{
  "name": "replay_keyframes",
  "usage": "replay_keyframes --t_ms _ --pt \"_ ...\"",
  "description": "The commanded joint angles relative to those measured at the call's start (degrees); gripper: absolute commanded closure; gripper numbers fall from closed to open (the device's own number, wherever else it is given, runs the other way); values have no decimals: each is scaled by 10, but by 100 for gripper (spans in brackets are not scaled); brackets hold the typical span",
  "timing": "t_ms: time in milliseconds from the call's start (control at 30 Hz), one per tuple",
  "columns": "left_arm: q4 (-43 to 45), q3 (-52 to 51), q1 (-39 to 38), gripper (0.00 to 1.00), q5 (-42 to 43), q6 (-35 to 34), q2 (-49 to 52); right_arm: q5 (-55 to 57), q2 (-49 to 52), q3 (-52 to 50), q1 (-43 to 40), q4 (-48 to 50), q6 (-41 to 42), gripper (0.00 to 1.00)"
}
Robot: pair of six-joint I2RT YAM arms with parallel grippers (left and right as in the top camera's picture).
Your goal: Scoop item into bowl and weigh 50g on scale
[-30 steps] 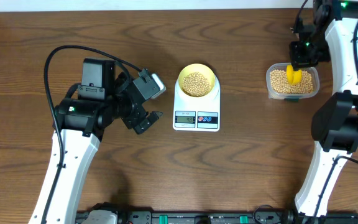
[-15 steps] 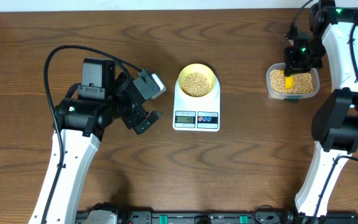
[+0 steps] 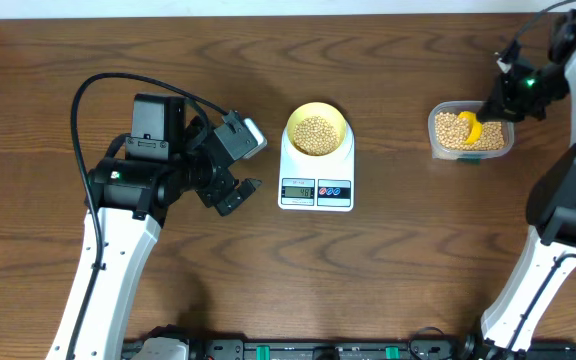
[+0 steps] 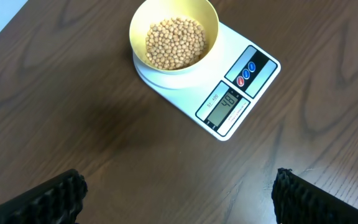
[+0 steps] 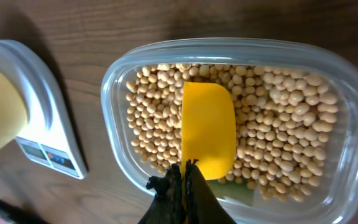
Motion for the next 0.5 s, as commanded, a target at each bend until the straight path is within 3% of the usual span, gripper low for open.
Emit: replay_keyframes --t_ms 0,467 --pt "-1 -3 3 2 5 -5 3 -46 6 -3 -13 -4 -22 99" --pt "-1 -3 3 2 5 -5 3 -146 6 17 -57 -56 -106 99"
